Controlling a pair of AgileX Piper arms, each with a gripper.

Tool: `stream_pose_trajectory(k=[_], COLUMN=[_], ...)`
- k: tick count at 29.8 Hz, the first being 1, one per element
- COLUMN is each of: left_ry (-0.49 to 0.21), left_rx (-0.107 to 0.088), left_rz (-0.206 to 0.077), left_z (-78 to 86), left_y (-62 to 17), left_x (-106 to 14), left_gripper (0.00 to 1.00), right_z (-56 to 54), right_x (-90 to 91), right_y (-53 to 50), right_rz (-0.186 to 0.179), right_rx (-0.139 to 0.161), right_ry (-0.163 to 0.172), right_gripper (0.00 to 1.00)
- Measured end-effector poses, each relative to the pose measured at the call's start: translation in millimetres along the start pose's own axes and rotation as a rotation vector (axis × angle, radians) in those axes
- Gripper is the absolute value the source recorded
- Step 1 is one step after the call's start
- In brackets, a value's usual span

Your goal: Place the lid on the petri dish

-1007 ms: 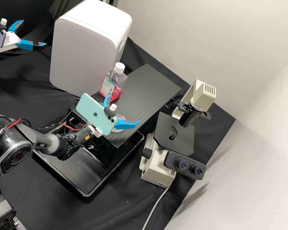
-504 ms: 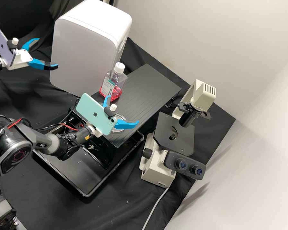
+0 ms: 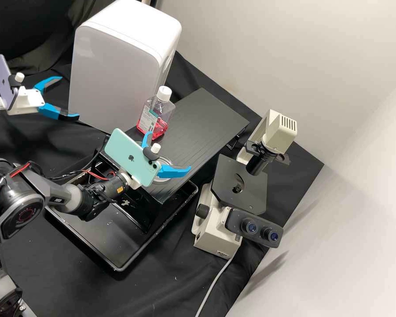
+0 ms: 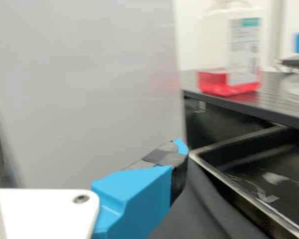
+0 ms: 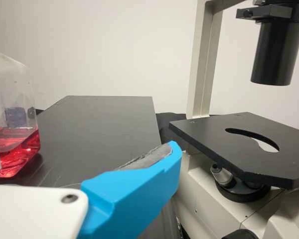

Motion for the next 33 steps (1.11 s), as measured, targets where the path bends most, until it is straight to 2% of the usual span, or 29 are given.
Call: stream_pose_trajectory(k=[4,9,14,17,23,25,29,32,33], left_ry=[-0.045,-0.085,-0.138,-0.183,-0.218,-0.248,-0.338,-0.385,-0.398], left_rx=[-0.007,-0.01,0.006,0.006,-0.049,-0.075,-0.108,-0.138,-0.143], left_rz=[-0.024,-0.041,-0.079,-0.102,-0.119,-0.135,-0.18,-0.204,-0.209], left_z=[3.6,10.6,19.4,23.8,26.6,28.3,34.9,38.4,39.5], left_y=[-4.4,-7.7,-17.8,-22.5,-24.6,-26.9,-33.2,-34.6,-34.8], left_x=[-2.3,-4.3,-5.7,-5.9,-6.4,-6.9,-6.9,-7.2,-7.6], left_gripper=[1.0,1.0,1.0,1.0,1.0,1.0,1.0,1.0,1.0], right_z=[0.0,0.0,0.0,0.0,0.0,0.0,0.0,0.0,0.0], right_x=[0.0,0.0,0.0,0.0,0.0,0.0,0.0,0.0,0.0], right_y=[0.0,0.0,0.0,0.0,0.0,0.0,0.0,0.0,0.0], right_rz=[0.0,0.0,0.0,0.0,0.0,0.0,0.0,0.0,0.0], right_rx=[0.0,0.0,0.0,0.0,0.0,0.0,0.0,0.0,0.0], right_ry=[0.0,0.0,0.0,0.0,0.0,0.0,0.0,0.0,0.0], right_gripper=[1.0,1.0,1.0,1.0,1.0,1.0,1.0,1.0,1.0])
